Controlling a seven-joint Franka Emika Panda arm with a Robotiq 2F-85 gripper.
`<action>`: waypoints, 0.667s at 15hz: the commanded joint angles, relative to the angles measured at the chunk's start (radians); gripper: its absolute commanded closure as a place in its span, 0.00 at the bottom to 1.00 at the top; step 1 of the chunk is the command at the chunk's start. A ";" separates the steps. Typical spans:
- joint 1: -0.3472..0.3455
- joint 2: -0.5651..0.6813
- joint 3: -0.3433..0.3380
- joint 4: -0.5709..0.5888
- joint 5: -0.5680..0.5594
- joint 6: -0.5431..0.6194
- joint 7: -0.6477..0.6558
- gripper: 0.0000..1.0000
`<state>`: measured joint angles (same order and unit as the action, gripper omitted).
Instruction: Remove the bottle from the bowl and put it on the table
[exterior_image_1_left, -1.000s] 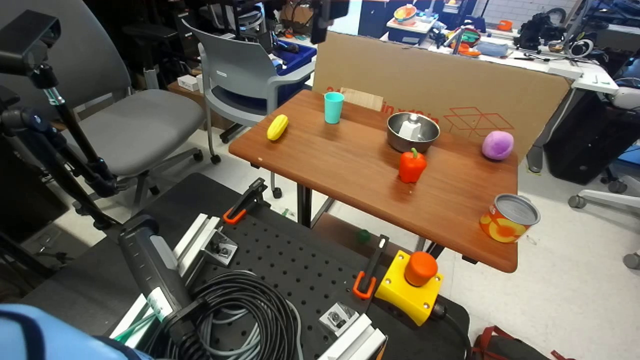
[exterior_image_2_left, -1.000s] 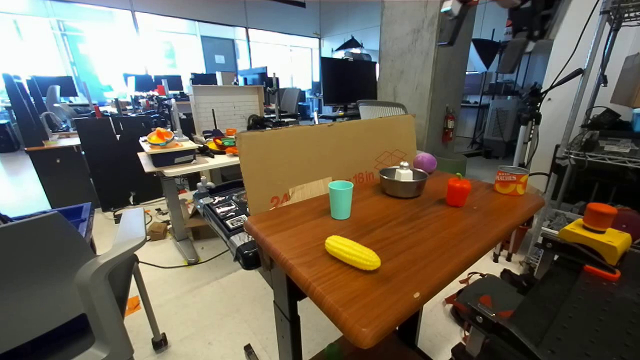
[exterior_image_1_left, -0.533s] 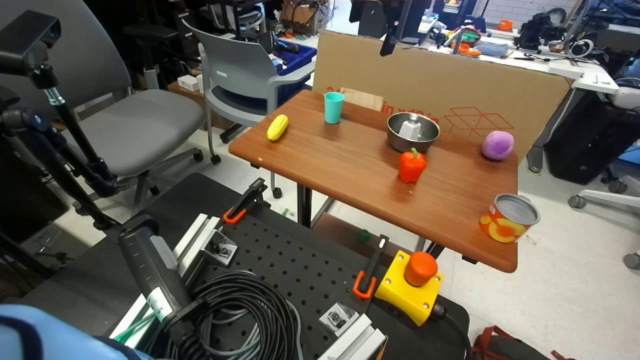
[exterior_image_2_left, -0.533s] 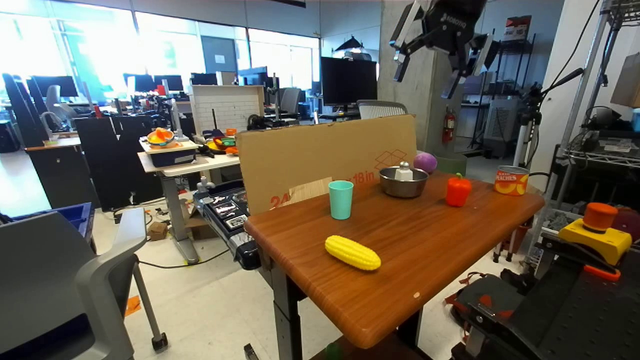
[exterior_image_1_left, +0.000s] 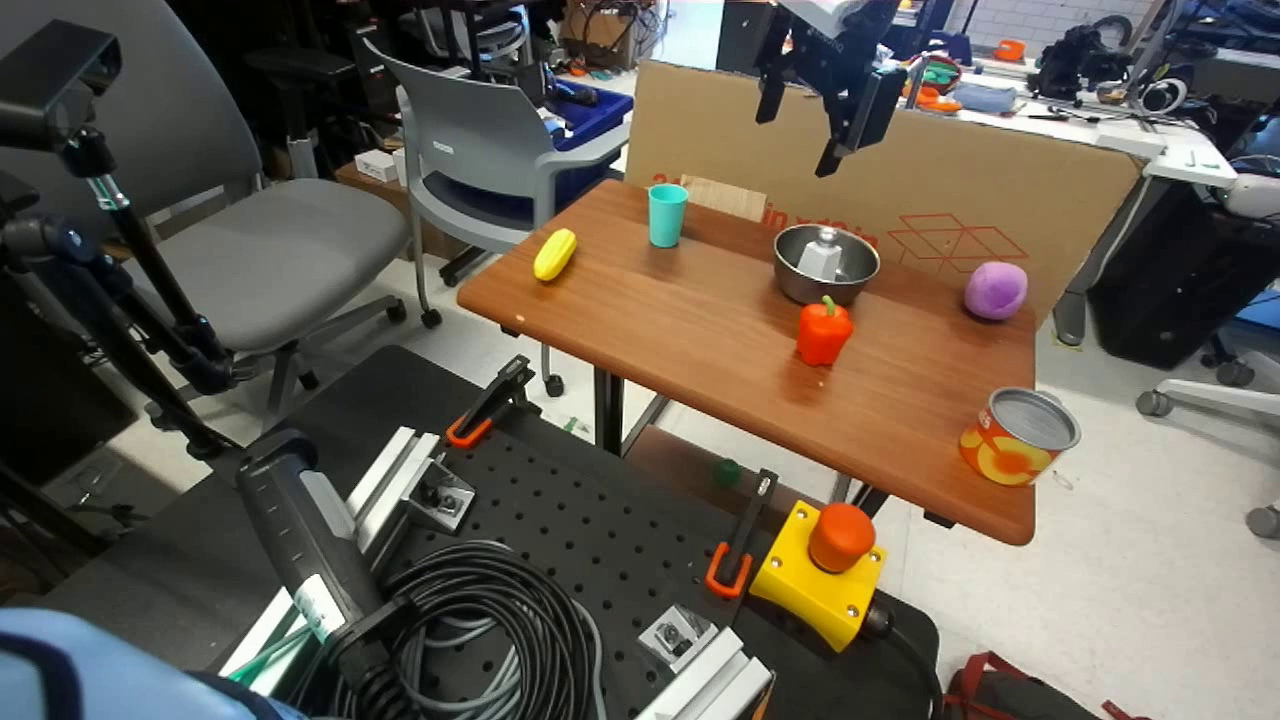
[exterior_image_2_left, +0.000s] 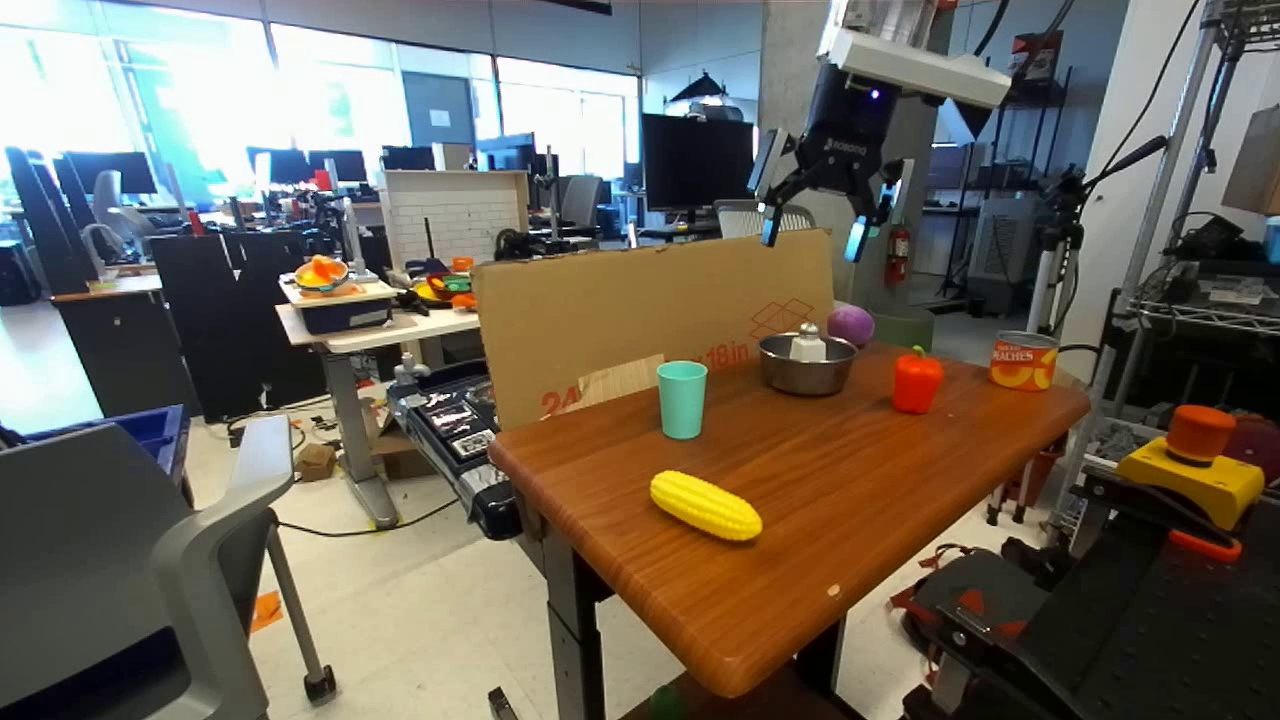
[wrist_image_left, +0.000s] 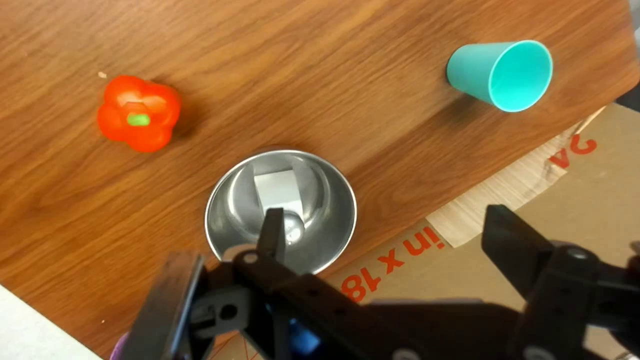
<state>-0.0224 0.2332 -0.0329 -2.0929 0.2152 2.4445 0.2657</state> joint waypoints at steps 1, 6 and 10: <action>0.001 0.079 -0.023 0.093 -0.043 -0.006 0.027 0.00; 0.007 0.171 -0.063 0.184 -0.092 -0.030 0.079 0.00; 0.011 0.246 -0.081 0.243 -0.114 -0.051 0.109 0.00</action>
<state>-0.0223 0.4178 -0.0965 -1.9215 0.1345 2.4333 0.3343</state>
